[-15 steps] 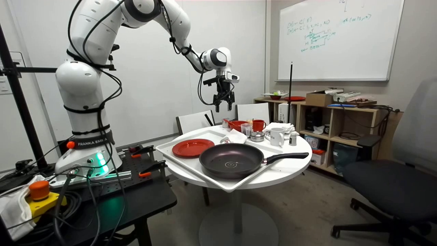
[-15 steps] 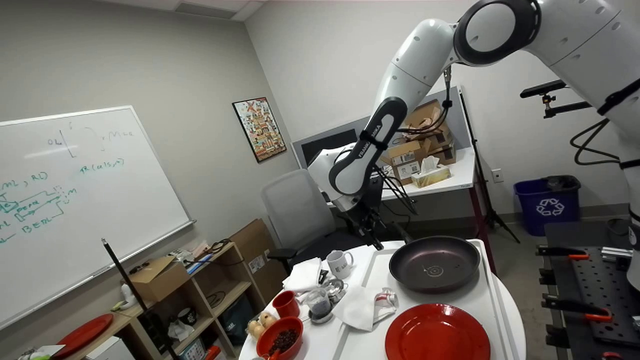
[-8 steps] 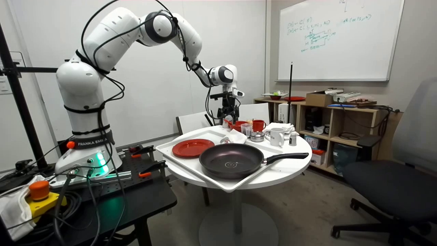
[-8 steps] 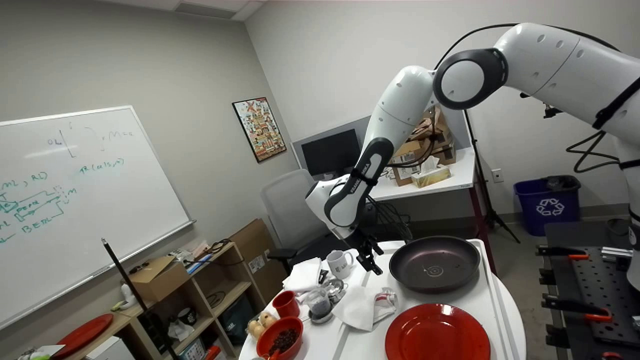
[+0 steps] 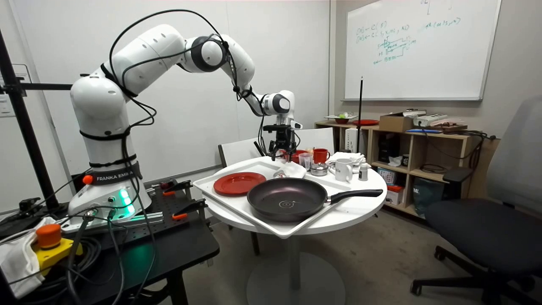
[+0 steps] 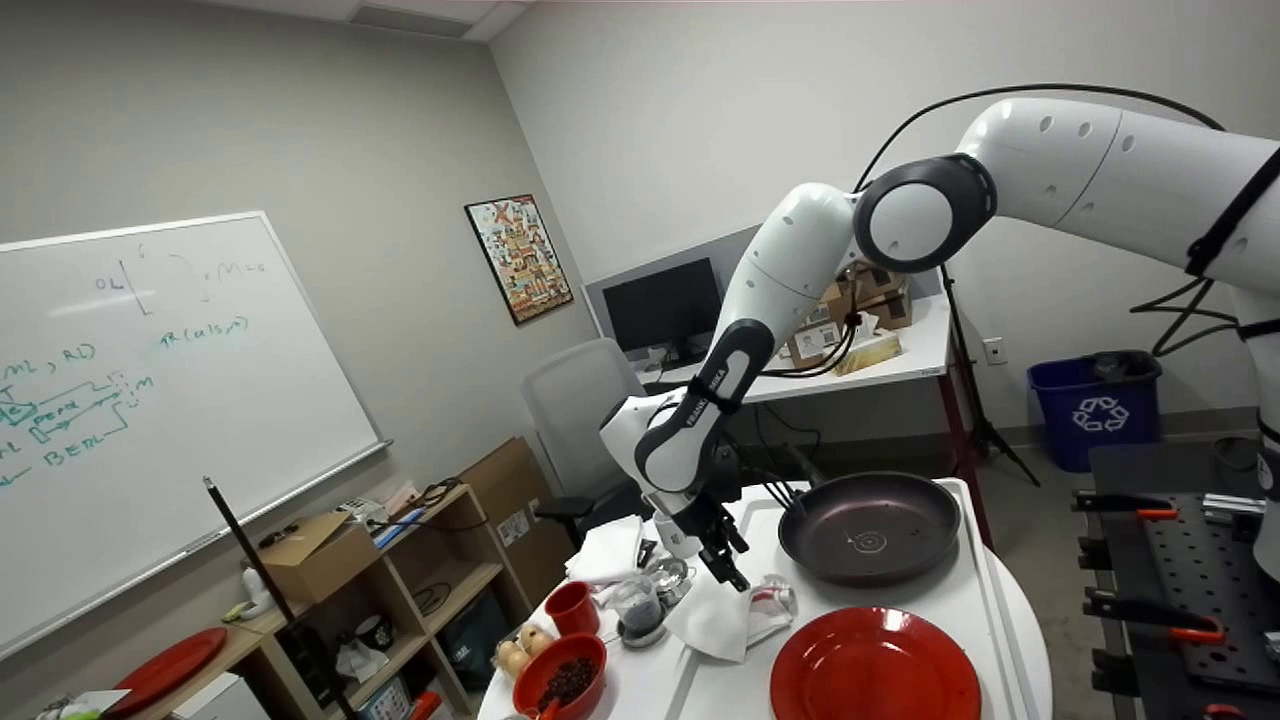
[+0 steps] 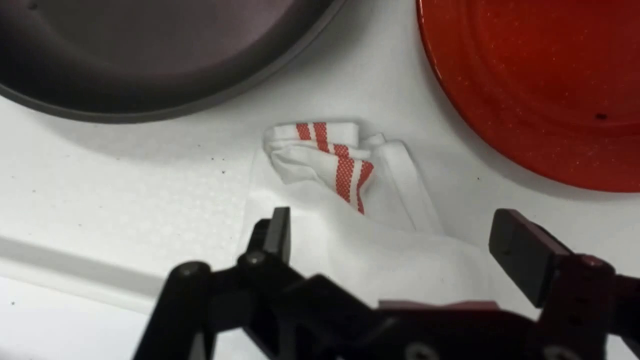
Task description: Use the towel to wipe the pan.
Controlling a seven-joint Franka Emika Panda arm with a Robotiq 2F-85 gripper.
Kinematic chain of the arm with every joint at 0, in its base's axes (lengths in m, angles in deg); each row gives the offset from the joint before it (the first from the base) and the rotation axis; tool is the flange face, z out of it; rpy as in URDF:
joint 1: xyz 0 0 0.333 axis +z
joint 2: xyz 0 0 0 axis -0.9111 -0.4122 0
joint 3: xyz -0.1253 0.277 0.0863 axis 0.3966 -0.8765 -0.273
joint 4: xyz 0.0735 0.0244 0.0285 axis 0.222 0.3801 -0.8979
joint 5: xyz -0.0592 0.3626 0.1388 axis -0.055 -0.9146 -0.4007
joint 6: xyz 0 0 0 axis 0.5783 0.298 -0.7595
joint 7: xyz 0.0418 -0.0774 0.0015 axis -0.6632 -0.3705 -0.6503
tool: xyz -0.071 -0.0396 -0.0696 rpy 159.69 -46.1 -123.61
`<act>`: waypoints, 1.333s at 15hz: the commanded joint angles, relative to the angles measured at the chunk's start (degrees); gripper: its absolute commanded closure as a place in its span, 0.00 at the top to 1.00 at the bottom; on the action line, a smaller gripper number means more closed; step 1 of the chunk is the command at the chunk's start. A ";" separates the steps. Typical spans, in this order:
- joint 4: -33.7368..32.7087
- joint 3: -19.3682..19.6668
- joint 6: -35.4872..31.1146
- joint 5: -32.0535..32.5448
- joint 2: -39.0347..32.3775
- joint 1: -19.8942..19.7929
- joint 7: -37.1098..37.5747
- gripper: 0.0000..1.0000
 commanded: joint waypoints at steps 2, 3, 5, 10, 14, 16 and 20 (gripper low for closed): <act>-3.20 -0.10 -5.37 -2.11 -4.44 -0.03 -3.33 1.00; -2.54 0.04 -7.62 -1.97 -4.80 -0.05 -3.41 1.00; -1.60 0.22 -11.57 -1.43 -5.68 -0.03 -4.16 1.00; 0.05 0.22 -19.79 -0.78 -7.12 -0.61 -7.91 1.00; -0.64 -1.30 -20.93 -2.40 -8.54 -2.19 -11.16 1.00; 0.01 -1.93 -20.62 -3.20 -8.42 -2.77 -11.64 1.00; 2.61 -2.23 -21.88 -4.61 -7.29 -3.02 -10.62 0.87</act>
